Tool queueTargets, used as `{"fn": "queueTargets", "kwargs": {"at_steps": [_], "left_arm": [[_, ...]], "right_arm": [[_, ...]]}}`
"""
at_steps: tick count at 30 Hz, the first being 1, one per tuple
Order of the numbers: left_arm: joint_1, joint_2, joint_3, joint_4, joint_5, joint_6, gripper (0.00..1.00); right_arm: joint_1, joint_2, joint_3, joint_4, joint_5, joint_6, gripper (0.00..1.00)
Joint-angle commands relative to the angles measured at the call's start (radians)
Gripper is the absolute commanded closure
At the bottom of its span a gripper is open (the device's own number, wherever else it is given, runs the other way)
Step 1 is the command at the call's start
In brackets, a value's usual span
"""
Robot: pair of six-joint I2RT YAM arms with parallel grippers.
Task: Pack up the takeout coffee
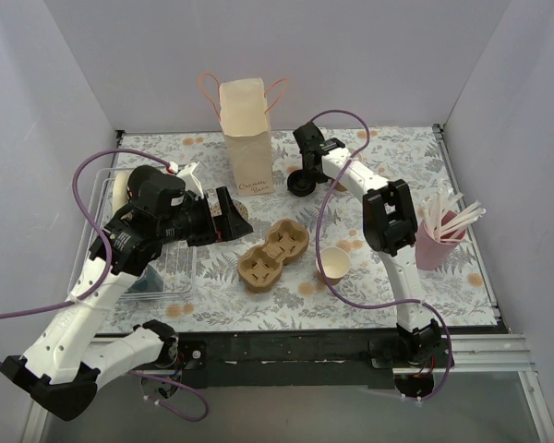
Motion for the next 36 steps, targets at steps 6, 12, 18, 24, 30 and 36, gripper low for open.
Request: {"fn": "queueTargets", "kwargs": {"at_steps": [6,12,18,24,30,36], "left_arm": [[-0.001,-0.002,0.01,-0.011,-0.008,0.02,0.02],[-0.001,0.012,0.008,0.01,0.001,0.02,0.02],[-0.002,0.013,0.007,0.016,0.007,0.021,0.02],[-0.001,0.013,0.01,0.012,0.004,0.024,0.02],[-0.002,0.033,0.04,-0.004,-0.03,0.038,0.02],[-0.001,0.096,0.08,-0.016,-0.044,0.026,0.02]], "right_arm": [[-0.007,-0.02,0.052,0.024,-0.008,0.017,0.76],[-0.009,-0.044,0.069,0.02,-0.011,0.017,0.83],[-0.011,-0.061,0.066,0.021,-0.019,0.02,0.86],[-0.015,-0.089,0.073,0.035,-0.043,0.026,0.87],[-0.017,-0.129,0.115,0.007,-0.057,0.023,0.89],[-0.015,-0.247,0.041,-0.037,-0.125,0.0,0.89]]}}
